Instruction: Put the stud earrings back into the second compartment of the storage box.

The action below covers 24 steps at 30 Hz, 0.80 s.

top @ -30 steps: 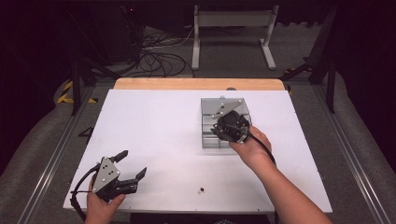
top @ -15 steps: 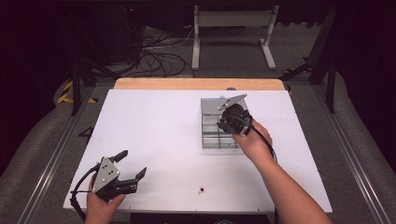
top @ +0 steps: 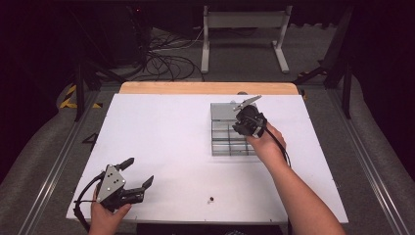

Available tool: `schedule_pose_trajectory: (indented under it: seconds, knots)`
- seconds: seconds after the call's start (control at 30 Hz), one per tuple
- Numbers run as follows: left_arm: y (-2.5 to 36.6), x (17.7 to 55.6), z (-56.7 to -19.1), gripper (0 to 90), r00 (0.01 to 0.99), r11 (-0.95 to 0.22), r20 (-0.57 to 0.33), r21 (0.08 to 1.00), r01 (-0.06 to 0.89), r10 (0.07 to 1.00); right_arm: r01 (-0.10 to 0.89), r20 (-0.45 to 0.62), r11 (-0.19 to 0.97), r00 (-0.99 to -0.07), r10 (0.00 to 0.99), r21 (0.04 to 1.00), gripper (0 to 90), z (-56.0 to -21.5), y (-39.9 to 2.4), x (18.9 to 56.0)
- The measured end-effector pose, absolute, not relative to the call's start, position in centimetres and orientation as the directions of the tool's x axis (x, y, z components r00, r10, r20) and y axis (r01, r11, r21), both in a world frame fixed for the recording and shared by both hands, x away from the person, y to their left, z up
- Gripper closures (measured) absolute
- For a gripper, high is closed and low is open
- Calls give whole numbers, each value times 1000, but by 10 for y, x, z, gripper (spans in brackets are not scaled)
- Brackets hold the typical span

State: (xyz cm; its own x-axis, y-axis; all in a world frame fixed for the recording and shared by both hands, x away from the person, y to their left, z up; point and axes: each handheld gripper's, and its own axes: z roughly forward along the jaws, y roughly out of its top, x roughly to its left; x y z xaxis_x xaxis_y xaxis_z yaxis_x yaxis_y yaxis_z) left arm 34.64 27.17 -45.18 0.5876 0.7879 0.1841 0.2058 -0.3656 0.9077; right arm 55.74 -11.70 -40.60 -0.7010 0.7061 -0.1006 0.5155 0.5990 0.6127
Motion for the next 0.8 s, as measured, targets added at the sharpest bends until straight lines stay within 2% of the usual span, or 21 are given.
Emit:
schedule_pose_trajectory:
  seconds: [0.37,0.8]
  knots:
    - [272,347,-452,174,588,-367,184,907,208,788,582,-40,559,-671,740,591,792,-421,-127,577]
    - [272,346,-452,174,589,-365,181,907,211,788,610,-38,570,-664,747,551,789,-436,-125,588]
